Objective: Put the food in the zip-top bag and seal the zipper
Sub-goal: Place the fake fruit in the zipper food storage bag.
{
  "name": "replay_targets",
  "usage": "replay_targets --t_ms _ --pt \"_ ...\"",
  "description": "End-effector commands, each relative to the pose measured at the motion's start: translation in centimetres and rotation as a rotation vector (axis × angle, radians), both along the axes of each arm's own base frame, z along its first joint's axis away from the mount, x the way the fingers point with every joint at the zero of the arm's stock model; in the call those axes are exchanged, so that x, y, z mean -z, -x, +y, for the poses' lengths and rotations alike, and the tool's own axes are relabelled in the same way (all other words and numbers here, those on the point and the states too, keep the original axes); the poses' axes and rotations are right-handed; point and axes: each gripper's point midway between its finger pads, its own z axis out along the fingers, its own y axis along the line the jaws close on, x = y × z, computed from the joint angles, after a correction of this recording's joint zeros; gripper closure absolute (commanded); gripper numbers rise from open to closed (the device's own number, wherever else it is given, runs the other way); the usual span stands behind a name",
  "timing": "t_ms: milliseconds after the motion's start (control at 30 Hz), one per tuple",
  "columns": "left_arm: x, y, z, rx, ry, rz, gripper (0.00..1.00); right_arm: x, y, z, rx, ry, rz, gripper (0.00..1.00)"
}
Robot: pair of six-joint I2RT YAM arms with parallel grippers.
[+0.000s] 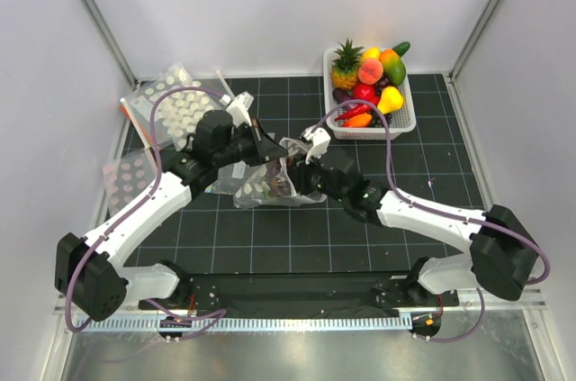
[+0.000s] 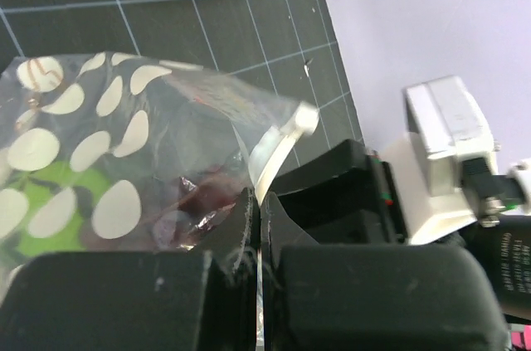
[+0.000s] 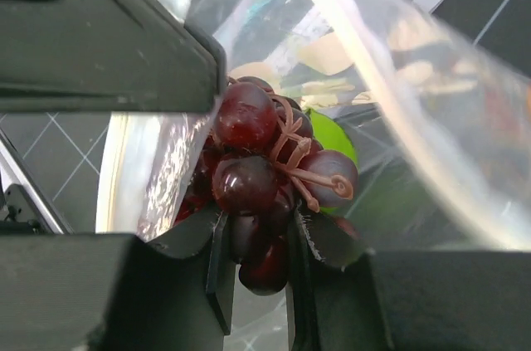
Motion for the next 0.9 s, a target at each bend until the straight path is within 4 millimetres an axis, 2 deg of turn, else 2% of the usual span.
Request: replay_targets --t_ms 0,100,133,200,233,267,300,367,467,533,600,633,667,800,867 --pt "-2.5 0.2 -1.1 0.061 0.073 -0.057 1.0 -2.8 -0.6 2.1 -0.046 -0.089 -0.065 0.94" --pt "-2.8 0.7 -1.3 0.073 0.098 -0.057 1.0 -2.9 -2.0 1.4 -0.008 -0.109 -0.066 0.91" --pt "-3.3 0.9 -1.2 0.078 0.115 -0.068 1.0 -2.8 -1.9 1.6 -0.032 -0.125 -0.05 0.89" --pt "-3.2 1.1 -1.3 0.082 0.132 -0.062 1.0 -2.7 -2.6 1.2 -0.032 -0.149 -0.044 0.82" --pt "-3.4 1.3 -1.4 0.086 0.153 -0.057 1.0 -2.7 -2.7 1.3 -0.034 -0.163 -0.037 0.74" --pt "-3.0 1.5 -1.5 0.095 0.156 -0.041 1.0 -2.9 -2.8 1.3 -0.034 -0.173 -0.038 0.39" --pt "-3.4 1.3 -1.7 0.098 0.169 -0.055 1.0 -3.1 -2.8 1.2 -0.035 -0.172 -0.043 0.28" --pt "-2.9 1.0 -1.6 0.081 0.154 -0.05 1.0 -3.4 -2.6 0.9 -0.031 -0.167 -0.043 0.2" --pt "-2.1 -0.2 -0.8 0.025 0.121 -0.06 1.0 -4.3 -2.4 -0.9 0.036 -0.134 -0.045 0.23" --pt "-1.6 -0.6 -0.3 0.006 0.115 -0.048 1.0 -5.0 -2.3 -2.3 0.091 -0.12 -0.053 0.29" --pt "-0.5 -1.3 0.3 -0.023 0.109 -0.022 1.0 -5.8 -2.3 -3.0 0.122 -0.116 -0.048 0.34" --pt "-0.4 -1.7 0.6 -0.032 0.111 -0.022 1.0 -5.3 -2.2 -3.7 0.141 -0.082 -0.029 0.37" --pt "-0.2 -1.8 0.6 -0.037 0.108 -0.018 1.0 -6.1 -2.4 -3.8 0.156 -0.08 -0.032 0.37" --pt "0.5 -2.3 1.3 -0.069 0.092 -0.016 1.0 -5.5 -3.1 -5.8 0.274 -0.005 0.012 0.37" --pt "0.4 -2.5 1.8 -0.086 0.088 -0.025 1.0 -4.2 -3.6 -6.7 0.333 0.057 0.044 0.35"
